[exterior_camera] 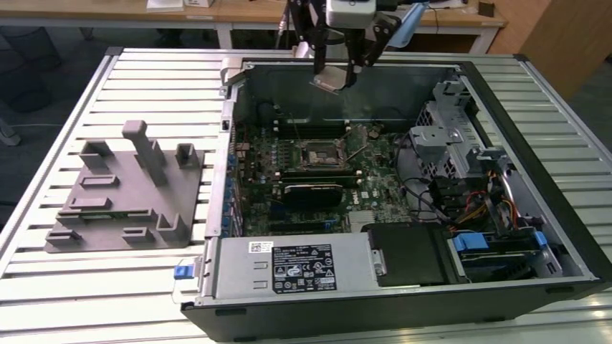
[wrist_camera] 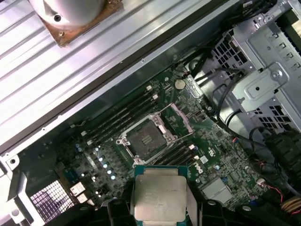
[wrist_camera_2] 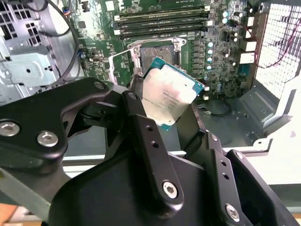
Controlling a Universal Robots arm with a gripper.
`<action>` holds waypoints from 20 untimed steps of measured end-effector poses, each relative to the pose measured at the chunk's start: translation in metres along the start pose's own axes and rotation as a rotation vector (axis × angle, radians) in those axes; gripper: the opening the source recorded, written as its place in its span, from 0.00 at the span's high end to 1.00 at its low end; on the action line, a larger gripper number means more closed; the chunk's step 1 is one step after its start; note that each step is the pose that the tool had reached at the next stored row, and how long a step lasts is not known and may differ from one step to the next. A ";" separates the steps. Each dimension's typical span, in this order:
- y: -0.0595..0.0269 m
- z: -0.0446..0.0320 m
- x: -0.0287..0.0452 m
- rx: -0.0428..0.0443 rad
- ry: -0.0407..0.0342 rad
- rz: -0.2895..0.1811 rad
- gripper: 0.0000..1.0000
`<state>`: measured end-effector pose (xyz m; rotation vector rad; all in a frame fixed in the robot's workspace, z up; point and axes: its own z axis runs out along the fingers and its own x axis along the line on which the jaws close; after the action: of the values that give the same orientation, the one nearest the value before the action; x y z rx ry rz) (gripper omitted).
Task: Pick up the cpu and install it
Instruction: 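Place the cpu into insertion slot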
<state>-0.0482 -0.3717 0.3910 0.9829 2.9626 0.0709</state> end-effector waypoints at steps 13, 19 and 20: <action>-0.0001 0.0012 0.0000 0.0005 -0.0054 0.108 0.47; -0.0001 0.0018 0.0000 0.0007 -0.0082 0.166 0.47; -0.0001 0.0020 0.0000 0.0007 -0.0088 0.180 0.47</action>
<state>-0.0482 -0.3717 0.3890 1.2436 2.8587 0.0679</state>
